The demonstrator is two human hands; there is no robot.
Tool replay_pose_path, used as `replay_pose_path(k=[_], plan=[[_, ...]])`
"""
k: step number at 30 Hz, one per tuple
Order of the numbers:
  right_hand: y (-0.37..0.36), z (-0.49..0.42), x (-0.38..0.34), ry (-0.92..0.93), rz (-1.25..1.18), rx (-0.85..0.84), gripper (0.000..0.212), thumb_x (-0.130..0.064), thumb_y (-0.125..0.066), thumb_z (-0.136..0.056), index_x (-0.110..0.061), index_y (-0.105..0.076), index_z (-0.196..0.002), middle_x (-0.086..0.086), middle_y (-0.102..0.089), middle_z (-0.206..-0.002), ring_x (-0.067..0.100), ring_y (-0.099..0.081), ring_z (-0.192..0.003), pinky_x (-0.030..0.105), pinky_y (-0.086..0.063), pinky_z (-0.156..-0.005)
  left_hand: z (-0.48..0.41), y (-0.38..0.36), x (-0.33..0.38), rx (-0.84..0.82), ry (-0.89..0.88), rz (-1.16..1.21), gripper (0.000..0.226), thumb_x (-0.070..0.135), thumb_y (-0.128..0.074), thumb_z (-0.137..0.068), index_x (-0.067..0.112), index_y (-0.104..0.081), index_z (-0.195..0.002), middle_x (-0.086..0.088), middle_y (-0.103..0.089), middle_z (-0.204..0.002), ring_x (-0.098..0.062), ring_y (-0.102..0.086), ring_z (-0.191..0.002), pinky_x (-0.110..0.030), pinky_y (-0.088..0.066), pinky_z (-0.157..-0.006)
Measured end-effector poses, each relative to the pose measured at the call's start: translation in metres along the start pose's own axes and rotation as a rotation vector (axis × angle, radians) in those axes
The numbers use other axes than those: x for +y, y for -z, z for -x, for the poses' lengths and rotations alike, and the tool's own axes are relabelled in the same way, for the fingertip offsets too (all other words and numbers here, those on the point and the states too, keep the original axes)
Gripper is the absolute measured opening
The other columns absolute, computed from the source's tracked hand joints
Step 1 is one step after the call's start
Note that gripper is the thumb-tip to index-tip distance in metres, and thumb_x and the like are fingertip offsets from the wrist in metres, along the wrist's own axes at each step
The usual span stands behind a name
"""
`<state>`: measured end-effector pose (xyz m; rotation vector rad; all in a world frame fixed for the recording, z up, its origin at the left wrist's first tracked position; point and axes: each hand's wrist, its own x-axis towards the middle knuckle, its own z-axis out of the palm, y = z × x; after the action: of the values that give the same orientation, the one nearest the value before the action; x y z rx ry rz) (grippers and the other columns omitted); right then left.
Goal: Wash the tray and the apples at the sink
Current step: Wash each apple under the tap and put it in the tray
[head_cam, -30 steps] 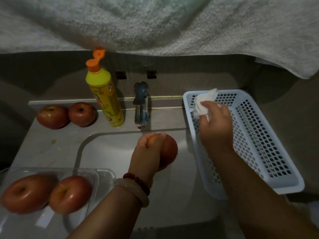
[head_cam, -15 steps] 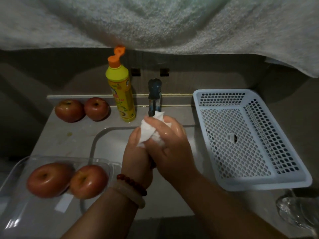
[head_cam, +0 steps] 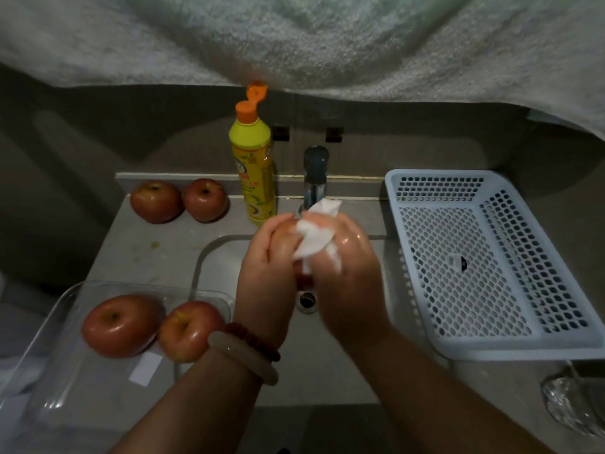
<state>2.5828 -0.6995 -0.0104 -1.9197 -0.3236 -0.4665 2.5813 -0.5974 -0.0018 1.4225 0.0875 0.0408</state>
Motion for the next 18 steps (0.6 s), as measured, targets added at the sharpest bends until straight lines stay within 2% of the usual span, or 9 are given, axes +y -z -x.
replay_pose_path(k=[3, 5, 8, 10, 12, 14, 15, 17, 18], plan=[[0.016, -0.012, 0.008, -0.148, 0.047, 0.012, 0.023, -0.035, -0.052, -0.093, -0.028, -0.071, -0.102, -0.004, -0.071, -0.102, 0.019, -0.067, -0.097, 0.038, -0.058, -0.079, 0.005, -0.003, 0.005, -0.022, -0.123, -0.097, 0.045, 0.055, -0.053, -0.067, 0.051, -0.053, -0.112, 0.011, -0.052, -0.121, 0.000, -0.059, -0.097, -0.018, -0.053, -0.064], [0.014, -0.017, -0.003, -0.113, 0.116, 0.070, 0.022, -0.026, -0.048, -0.097, -0.023, -0.068, -0.106, -0.003, -0.071, -0.102, 0.012, -0.064, -0.098, 0.027, -0.056, -0.080, 0.003, -0.004, 0.007, -0.027, -0.123, -0.106, 0.049, 0.058, -0.055, -0.065, 0.058, -0.047, -0.114, 0.012, -0.049, -0.126, -0.005, -0.059, -0.103, -0.023, -0.056, -0.069], [0.002, 0.003, -0.011, 0.095, 0.038, 0.045, 0.030, -0.015, -0.044, -0.097, -0.027, -0.056, -0.121, -0.012, -0.059, -0.121, -0.002, -0.055, -0.113, 0.014, -0.046, -0.091, -0.005, 0.001, 0.015, -0.061, -0.011, 0.049, 0.054, 0.052, -0.058, -0.070, 0.035, -0.053, -0.122, 0.001, -0.057, -0.120, -0.017, -0.064, -0.098, -0.029, -0.057, -0.071], [-0.003, 0.014, -0.012, 0.140, -0.145, 0.033, 0.030, -0.022, -0.043, -0.099, -0.029, -0.049, -0.128, -0.014, -0.052, -0.127, 0.007, -0.053, -0.120, 0.028, -0.049, -0.096, -0.010, 0.004, 0.019, -0.085, -0.038, 0.070, 0.052, 0.040, -0.059, -0.081, 0.005, -0.055, -0.119, -0.005, -0.060, -0.091, -0.007, -0.064, -0.080, -0.019, -0.052, -0.064], [-0.003, 0.014, -0.016, 0.142, -0.217, 0.038, 0.031, -0.035, -0.045, -0.100, -0.026, -0.050, -0.129, -0.007, -0.053, -0.128, 0.015, -0.055, -0.120, 0.041, -0.052, -0.093, -0.007, 0.004, 0.018, -0.059, -0.112, 0.007, 0.038, 0.034, -0.060, -0.083, 0.008, -0.060, -0.111, -0.006, -0.062, -0.091, -0.006, -0.065, -0.083, -0.017, -0.052, -0.064], [-0.002, 0.005, -0.023, -0.081, -0.373, 0.043, 0.028, -0.042, -0.048, -0.094, -0.040, -0.056, -0.121, -0.006, -0.058, -0.123, 0.015, -0.059, -0.114, 0.039, -0.054, -0.089, -0.004, 0.006, 0.017, -0.045, -0.166, -0.081, 0.037, 0.046, -0.061, -0.072, 0.029, -0.062, -0.105, -0.001, -0.061, -0.109, -0.009, -0.062, -0.100, -0.022, -0.055, -0.072], [0.001, 0.000, -0.026, -0.300, -0.532, 0.048, 0.030, -0.044, -0.052, -0.088, -0.044, -0.058, -0.118, -0.006, -0.061, -0.120, 0.017, -0.062, -0.111, 0.042, -0.055, -0.087, -0.002, 0.007, 0.018, -0.033, -0.265, -0.197, 0.037, 0.048, -0.062, -0.070, 0.035, -0.061, -0.104, 0.000, -0.057, -0.114, -0.004, -0.058, -0.103, -0.018, -0.053, -0.075], [0.006, -0.009, -0.015, -0.700, -0.897, 0.039, 0.041, -0.047, -0.057, -0.078, -0.034, -0.064, -0.116, 0.003, -0.068, -0.115, 0.027, -0.068, -0.103, 0.054, -0.056, -0.082, 0.000, 0.005, 0.020, -0.054, -0.460, -0.408, 0.039, 0.046, -0.063, -0.074, 0.034, -0.055, -0.110, 0.000, -0.052, -0.115, 0.005, -0.052, -0.104, -0.007, -0.046, -0.077], [0.008, -0.011, -0.011, -0.773, -0.947, 0.049, 0.043, -0.047, -0.057, -0.077, -0.030, -0.064, -0.116, 0.006, -0.069, -0.113, 0.029, -0.069, -0.100, 0.055, -0.056, -0.080, 0.000, 0.002, 0.018, -0.050, -0.477, -0.436, 0.042, 0.046, -0.064, -0.073, 0.034, -0.052, -0.112, 0.002, -0.052, -0.115, 0.005, -0.052, -0.104, -0.006, -0.045, -0.077]])
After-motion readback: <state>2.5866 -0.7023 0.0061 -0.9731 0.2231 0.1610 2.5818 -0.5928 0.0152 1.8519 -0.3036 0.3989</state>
